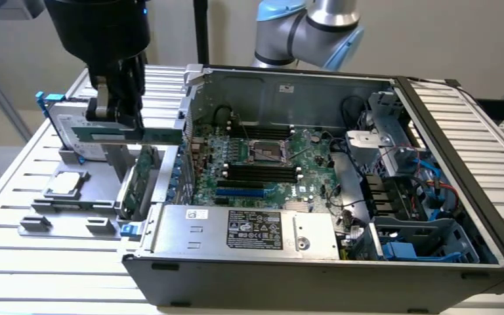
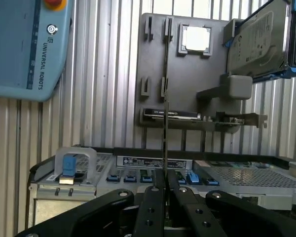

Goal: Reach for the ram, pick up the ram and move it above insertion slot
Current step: 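Pick up the ram and move it above insertion slot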

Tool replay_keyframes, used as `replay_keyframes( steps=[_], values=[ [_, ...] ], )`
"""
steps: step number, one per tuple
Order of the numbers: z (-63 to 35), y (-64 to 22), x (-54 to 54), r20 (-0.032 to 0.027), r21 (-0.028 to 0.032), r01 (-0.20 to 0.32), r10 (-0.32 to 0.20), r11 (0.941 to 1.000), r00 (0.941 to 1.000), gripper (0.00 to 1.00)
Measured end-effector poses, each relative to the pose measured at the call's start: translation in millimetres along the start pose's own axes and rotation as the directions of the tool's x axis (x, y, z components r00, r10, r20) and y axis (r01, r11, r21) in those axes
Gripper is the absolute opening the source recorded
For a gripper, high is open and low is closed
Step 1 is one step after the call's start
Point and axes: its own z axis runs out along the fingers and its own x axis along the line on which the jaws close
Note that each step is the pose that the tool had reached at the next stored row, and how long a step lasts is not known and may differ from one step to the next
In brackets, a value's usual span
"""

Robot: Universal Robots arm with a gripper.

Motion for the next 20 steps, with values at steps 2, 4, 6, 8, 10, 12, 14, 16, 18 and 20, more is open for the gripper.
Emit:
replay_keyframes(
  steps=[2,4,6,8,10,12,14,16,18,20],
  values=[
    [-1.2,-8.8,0.2,0.0045,0.0002,0.000,0.000,1.0000,1.0000,0.13],
    [-2.4,-18.2,0.5,0.0083,0.0002,0.000,0.000,1.0000,1.0000,0.13],
    [-3.3,-27.1,0.7,0.0114,0.0003,0.000,0.000,1.0000,0.9999,0.13],
    [-4.0,-36.3,0.9,0.0146,0.0002,0.001,-0.001,1.0000,0.9999,0.13],
    [-4.5,-45.4,1.0,0.0178,0.0004,0.001,-0.001,1.0000,0.9998,0.13],
    [-4.9,-54.4,1.0,0.0198,0.0004,0.001,-0.001,1.0000,0.9998,0.13],
    [-5.4,-63.2,0.7,0.0211,0.0004,0.001,-0.001,1.0000,0.9998,0.13],
    [-5.6,-70.0,-0.7,0.0216,0.0003,0.001,-0.001,1.0000,0.9998,0.13],
    [-5.7,-75.5,-3.0,0.0218,0.0004,0.001,-0.001,1.0000,0.9998,0.13],
    [-5.7,-79.7,-7.0,0.0218,0.0004,0.001,-0.001,1.0000,0.9998,0.13]
  ],
)
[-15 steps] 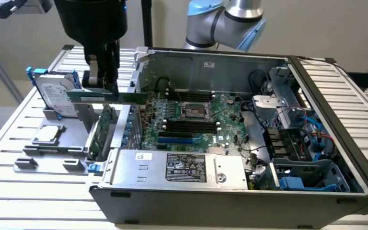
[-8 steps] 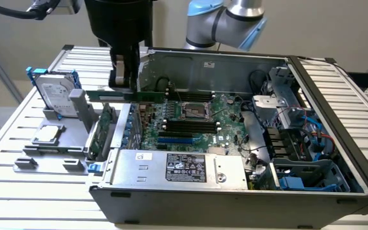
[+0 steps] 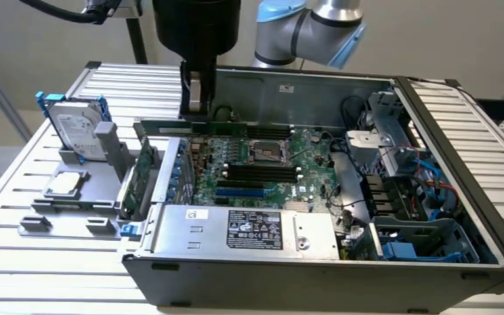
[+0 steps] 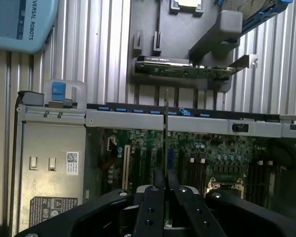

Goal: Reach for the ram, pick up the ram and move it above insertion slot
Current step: 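Pick up the ram and move it above insertion slot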

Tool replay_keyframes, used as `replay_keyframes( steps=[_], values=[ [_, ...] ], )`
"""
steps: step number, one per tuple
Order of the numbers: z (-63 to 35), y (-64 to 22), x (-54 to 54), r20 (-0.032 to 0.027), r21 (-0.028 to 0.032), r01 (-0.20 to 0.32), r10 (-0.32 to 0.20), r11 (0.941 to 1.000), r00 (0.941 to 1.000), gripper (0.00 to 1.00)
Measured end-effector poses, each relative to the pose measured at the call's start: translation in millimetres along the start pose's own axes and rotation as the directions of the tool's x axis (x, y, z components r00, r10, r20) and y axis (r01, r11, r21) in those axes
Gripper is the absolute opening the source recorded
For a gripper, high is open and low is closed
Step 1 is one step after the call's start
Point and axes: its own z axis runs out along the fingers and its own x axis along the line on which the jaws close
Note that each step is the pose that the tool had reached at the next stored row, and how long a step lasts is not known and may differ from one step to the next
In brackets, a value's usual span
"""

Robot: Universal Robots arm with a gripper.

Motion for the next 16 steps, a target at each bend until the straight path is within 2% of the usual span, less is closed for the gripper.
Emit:
replay_keyframes(
  steps=[12,16],
  values=[
    [2.1,-23.6,-29.9,0.0000,0.0000,0.000,0.000,1.0000,1.0000,0.13],
    [3.0,-34.4,-37.6,0.0000,0.0000,0.000,0.000,1.0000,1.0000,0.13]
  ],
)
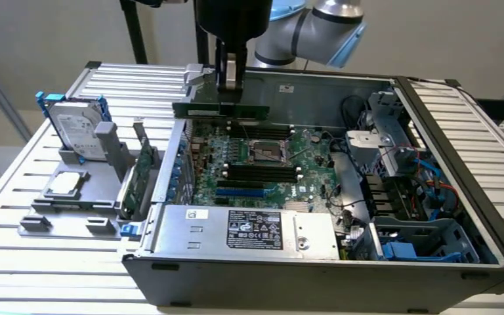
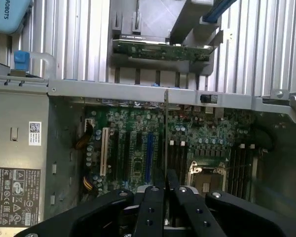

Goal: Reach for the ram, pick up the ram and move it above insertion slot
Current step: 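Pick up the ram and move it above insertion slot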

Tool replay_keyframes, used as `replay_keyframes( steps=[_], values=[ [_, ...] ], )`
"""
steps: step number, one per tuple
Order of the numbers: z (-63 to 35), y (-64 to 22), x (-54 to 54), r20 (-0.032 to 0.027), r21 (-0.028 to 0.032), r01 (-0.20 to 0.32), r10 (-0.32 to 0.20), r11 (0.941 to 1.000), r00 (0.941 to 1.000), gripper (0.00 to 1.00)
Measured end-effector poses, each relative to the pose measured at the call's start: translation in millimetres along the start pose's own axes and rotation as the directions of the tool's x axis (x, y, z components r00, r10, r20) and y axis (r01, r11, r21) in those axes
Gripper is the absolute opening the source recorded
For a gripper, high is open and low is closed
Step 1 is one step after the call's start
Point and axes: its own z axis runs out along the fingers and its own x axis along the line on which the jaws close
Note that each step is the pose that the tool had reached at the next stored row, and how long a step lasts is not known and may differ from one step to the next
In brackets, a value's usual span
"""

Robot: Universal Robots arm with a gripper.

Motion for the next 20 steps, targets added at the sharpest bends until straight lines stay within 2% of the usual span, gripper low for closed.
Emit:
replay_keyframes(
  steps=[8,14,20],
  values=[
    [1.3,-30.9,-12.0,0.0000,0.0000,0.000,0.000,1.0000,1.0000,0.13],
    [1.6,-54.6,-17.1,0.0000,0.0001,0.000,0.000,1.0000,1.0000,0.13],
    [2.6,-71.8,-19.2,0.0002,0.0005,-0.003,0.003,1.0000,1.0000,0.13]
  ],
)
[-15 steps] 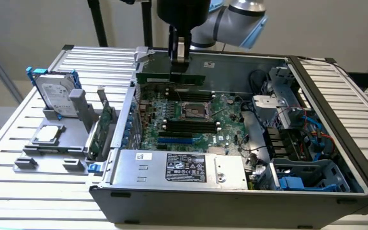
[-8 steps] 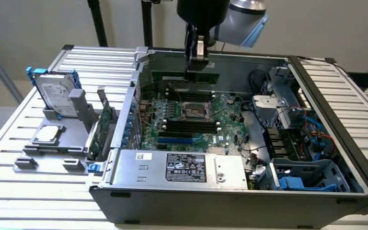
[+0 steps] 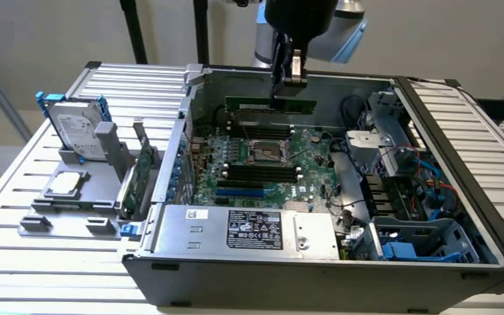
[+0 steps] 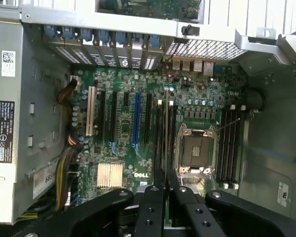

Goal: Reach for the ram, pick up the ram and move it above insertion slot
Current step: 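Pick up the ram and move it above insertion slot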

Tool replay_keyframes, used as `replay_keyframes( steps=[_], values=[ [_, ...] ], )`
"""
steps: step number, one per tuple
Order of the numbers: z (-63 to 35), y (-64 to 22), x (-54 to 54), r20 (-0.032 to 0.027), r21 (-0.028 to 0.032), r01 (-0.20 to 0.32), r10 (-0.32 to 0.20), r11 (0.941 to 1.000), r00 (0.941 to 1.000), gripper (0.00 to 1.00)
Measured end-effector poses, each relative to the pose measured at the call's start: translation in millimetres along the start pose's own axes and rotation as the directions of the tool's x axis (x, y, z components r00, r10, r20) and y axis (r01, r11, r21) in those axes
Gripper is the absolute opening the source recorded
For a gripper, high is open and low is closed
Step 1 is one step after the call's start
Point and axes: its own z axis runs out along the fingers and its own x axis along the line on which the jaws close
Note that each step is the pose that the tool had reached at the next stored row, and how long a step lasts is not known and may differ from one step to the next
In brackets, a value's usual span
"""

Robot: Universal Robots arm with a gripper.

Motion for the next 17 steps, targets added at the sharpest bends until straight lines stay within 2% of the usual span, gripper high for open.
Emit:
replay_keyframes(
  steps=[3,7,12,17],
  values=[
    [1.3,-4.4,-0.1,0.0004,0.0017,-0.006,0.006,1.0000,1.0000,0.13],
    [2.7,-6.0,-0.2,0.0011,0.0051,-0.024,0.024,0.9997,0.9997,0.13],
    [3.2,-6.1,-1.8,0.0016,0.0208,-0.031,0.031,0.9993,0.9995,0.13],
    [3.2,-6.1,-2.1,0.0017,0.0215,-0.031,0.031,0.9993,0.9995,0.13]
  ],
)
